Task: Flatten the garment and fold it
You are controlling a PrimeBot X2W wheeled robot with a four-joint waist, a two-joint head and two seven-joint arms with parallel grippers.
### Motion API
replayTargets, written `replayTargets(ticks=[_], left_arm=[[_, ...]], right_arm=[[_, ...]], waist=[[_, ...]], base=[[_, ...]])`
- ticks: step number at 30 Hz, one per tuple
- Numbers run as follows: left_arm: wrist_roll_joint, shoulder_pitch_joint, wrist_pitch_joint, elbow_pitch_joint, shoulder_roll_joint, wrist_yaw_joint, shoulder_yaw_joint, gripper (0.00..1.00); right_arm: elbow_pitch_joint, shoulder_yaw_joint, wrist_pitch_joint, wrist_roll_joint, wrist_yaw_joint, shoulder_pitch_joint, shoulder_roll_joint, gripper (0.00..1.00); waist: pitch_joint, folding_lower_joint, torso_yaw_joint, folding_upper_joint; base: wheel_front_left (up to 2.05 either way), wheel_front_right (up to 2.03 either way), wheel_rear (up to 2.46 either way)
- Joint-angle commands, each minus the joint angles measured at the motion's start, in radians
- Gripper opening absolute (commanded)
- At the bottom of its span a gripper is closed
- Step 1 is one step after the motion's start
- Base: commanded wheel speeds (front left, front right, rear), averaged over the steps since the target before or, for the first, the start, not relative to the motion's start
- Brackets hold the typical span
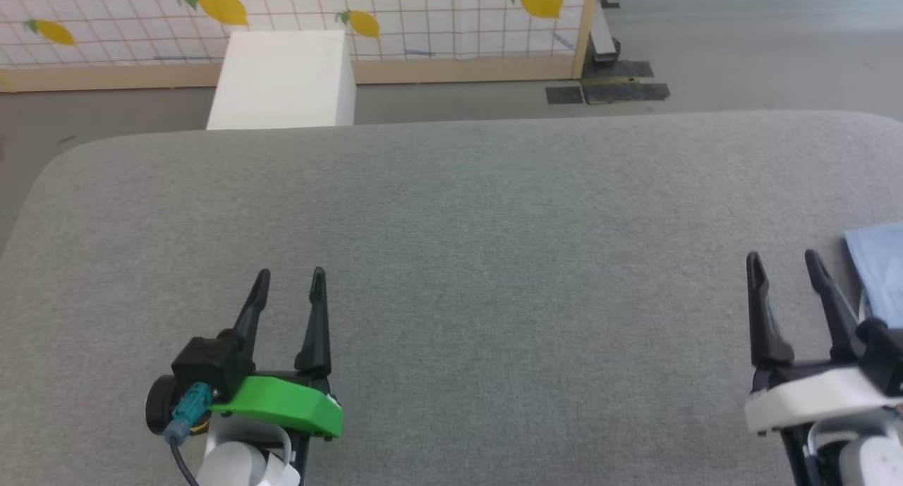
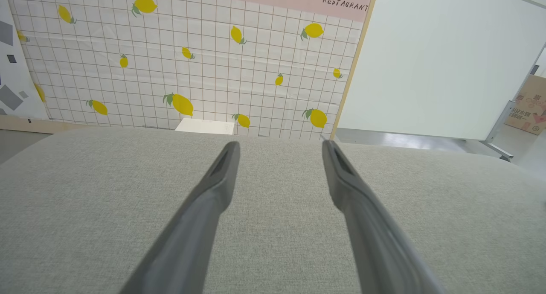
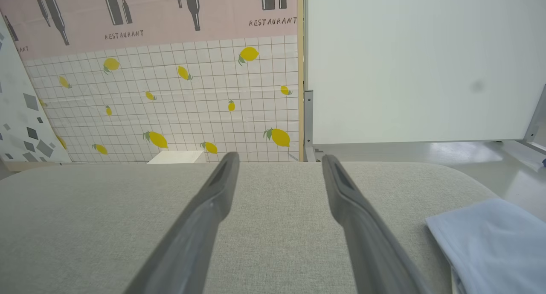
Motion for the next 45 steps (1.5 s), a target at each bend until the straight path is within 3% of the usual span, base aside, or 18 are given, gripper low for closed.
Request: replayTargets(ticks=[1,12,13,45], left_arm=[[-0.008,0.009,-0.004,0.002,-0.004,0.006,-0.008,1.0],[-0.035,0.028,-0.004,0.008,-0.004,0.02,-0.031,1.0],[-0.023,0.019,0.0,0.008,-0.001,0.016,-0.031,0.0],[0.005,0.026,0.029,-0.007,-0.001,0.023,-0.029,0.0]], right_arm=[[-0.012,-0.002,-0.005,-0.008,-0.002,0.025,0.014,1.0],[-0.06,0.003,0.005,-0.04,-0.002,0.111,0.07,1.0],[-0.056,0.002,0.004,-0.034,0.0,0.101,0.067,0.0],[-0.057,0.009,0.028,-0.049,0.0,0.096,0.069,0.0]], waist=[[-0.015,0.0001,0.019,0.0],[-0.02,0.0001,0.026,0.0],[-0.02,0.0001,0.026,0.0],[-0.026,0.0001,0.025,0.0]], base=[[0.0,0.0,0.0],[0.0,0.0,0.0],[0.0,0.0,0.0],[0.0,0.0,0.0]])
